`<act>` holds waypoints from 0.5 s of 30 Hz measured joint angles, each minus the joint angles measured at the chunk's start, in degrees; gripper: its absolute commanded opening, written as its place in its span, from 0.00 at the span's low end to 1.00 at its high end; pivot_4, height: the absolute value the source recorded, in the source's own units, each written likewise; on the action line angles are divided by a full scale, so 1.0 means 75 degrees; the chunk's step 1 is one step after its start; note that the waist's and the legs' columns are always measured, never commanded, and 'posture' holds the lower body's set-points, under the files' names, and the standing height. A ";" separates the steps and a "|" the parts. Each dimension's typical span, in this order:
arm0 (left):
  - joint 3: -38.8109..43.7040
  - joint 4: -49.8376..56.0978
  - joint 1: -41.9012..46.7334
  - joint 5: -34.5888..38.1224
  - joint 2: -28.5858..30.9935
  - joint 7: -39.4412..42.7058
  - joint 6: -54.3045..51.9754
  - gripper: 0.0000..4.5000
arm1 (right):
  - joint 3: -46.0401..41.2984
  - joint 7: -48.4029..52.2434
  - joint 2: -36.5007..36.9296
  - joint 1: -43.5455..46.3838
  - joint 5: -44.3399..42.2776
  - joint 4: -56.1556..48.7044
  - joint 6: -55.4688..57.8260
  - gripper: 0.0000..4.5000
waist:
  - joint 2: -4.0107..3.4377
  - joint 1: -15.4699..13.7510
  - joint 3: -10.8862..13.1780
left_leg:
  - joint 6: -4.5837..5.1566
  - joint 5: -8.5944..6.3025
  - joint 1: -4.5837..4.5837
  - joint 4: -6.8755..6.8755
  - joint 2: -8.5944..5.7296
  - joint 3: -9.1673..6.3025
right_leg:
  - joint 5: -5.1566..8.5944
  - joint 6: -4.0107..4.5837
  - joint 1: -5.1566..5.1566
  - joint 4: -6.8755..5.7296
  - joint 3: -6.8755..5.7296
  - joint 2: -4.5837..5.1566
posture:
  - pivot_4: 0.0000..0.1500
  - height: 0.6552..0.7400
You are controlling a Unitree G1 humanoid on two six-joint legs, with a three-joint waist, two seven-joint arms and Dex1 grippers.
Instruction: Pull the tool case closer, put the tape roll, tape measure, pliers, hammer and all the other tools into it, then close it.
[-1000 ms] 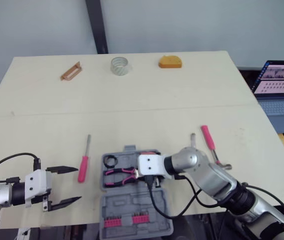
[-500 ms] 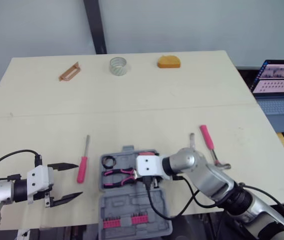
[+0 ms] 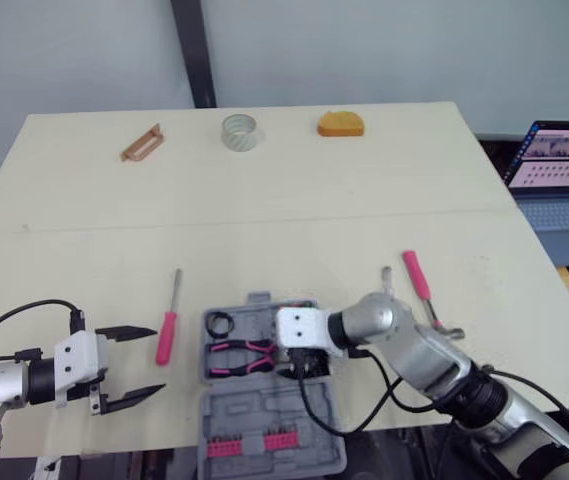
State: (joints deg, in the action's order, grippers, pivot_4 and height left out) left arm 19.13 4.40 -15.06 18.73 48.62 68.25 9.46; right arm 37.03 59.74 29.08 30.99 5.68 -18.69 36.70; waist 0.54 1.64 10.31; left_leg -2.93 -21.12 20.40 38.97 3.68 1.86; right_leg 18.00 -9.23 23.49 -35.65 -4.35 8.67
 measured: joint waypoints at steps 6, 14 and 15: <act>-0.0032 -0.0070 0.0156 -0.0049 -0.0001 -0.0003 0.0087 1.00 | -0.0577 -0.0242 -0.0556 0.0096 -0.0432 0.0158 -0.0379 0.87 | 0.0000 0.0014 0.0000 | 0.0000 0.0000 -0.0001 -0.0002 0.0001 0.0002 | 0.0000 0.0000 0.0001 0.0000 0.0000 0.0000 | 1.00 1.00; -0.0171 -0.0090 0.0197 -0.0087 -0.0033 -0.0035 0.0157 1.00 | -0.0952 -0.0497 -0.1495 -0.0530 -0.1071 0.1503 -0.2291 0.01 | 0.0002 0.0024 -0.0001 | 0.0000 0.0000 -0.0006 -0.0003 0.0001 0.0008 | 0.0000 0.0001 0.0000 -0.0002 -0.0002 0.0000 | 1.00 1.00; -0.0176 -0.0087 0.0197 -0.0087 -0.0036 -0.0045 0.0157 1.00 | -0.0982 -0.0469 -0.1552 -0.0606 -0.1167 0.1653 -0.2445 0.01 | 0.0002 0.0023 -0.0002 | 0.0000 0.0000 -0.0009 -0.0003 0.0002 0.0009 | 0.0000 0.0001 -0.0001 -0.0003 -0.0002 0.0000 | 1.00 1.00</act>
State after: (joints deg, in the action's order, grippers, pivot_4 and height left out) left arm 17.81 3.75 -13.58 18.08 48.35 67.92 10.63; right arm 29.66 56.22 17.44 26.45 -3.07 -6.30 18.36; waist 0.56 1.81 10.30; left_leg -2.93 -21.12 20.33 38.95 3.70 1.93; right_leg 18.00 -9.22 23.48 -35.67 -4.37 8.67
